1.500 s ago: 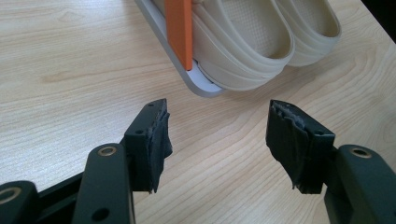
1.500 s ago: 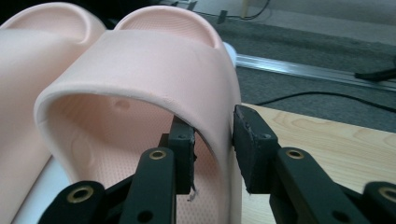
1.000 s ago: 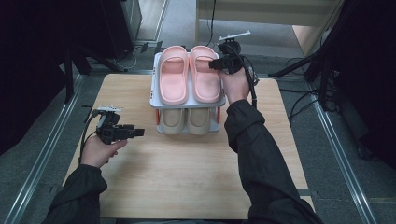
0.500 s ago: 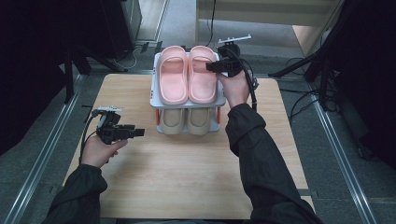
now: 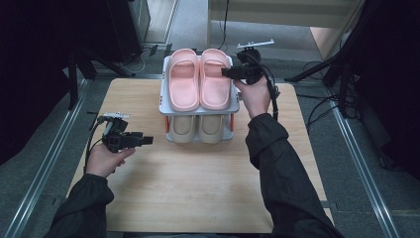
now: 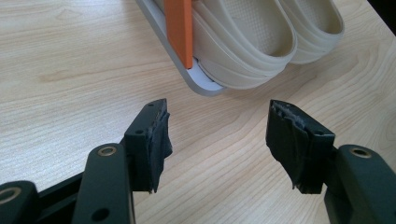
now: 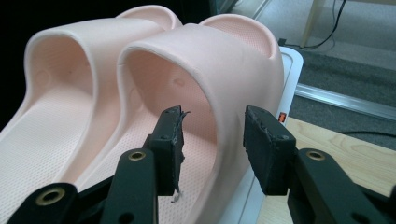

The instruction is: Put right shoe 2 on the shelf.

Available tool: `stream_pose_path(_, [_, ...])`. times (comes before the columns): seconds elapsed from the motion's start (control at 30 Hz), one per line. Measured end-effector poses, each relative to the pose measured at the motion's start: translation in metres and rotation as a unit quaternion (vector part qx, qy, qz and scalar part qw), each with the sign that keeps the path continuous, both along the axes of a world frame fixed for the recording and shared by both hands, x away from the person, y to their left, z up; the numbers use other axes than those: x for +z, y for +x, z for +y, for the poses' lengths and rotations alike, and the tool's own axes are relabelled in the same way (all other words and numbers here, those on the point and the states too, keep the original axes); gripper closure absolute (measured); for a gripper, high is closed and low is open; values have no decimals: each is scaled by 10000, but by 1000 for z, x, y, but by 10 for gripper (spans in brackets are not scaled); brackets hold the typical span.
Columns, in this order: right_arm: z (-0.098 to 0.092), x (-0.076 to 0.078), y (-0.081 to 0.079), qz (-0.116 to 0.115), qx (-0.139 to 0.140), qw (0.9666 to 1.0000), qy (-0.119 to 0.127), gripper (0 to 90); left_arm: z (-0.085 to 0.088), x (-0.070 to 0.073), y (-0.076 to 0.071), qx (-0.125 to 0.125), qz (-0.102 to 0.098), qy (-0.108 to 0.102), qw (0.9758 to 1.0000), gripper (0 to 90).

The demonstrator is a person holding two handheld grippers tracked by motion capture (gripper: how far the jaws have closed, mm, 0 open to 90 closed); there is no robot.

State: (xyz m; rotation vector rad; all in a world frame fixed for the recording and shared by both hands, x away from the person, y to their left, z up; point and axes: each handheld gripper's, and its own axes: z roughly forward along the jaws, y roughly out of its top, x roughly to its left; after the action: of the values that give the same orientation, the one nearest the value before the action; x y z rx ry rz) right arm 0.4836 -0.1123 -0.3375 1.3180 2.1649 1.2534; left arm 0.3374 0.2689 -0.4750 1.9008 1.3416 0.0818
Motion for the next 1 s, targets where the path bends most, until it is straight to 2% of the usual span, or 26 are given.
stream_pose_path(0.17, [-9,-1,-6,18,144,9998,150,590,-1,0,2,-6,20,13,10000,393])
stream_pose_path(0.43, [-20,-5,-20,-3,379,9990,222,618,-1,-1,4,-20,15,14,10000,393])
stream_pose_path(0.57, [-24,-9,-30,-70,507,9986,162,618,-2,-2,7,-41,26,44,10000,393])
stream_pose_path(0.8, [-33,-16,-49,-111,651,9975,260,618,-4,-4,11,-48,33,59,10000,393])
stream_pose_path(1.0, [-46,-29,-70,-157,737,9967,307,605,-6,-4,14,-89,10,44,10000,392])
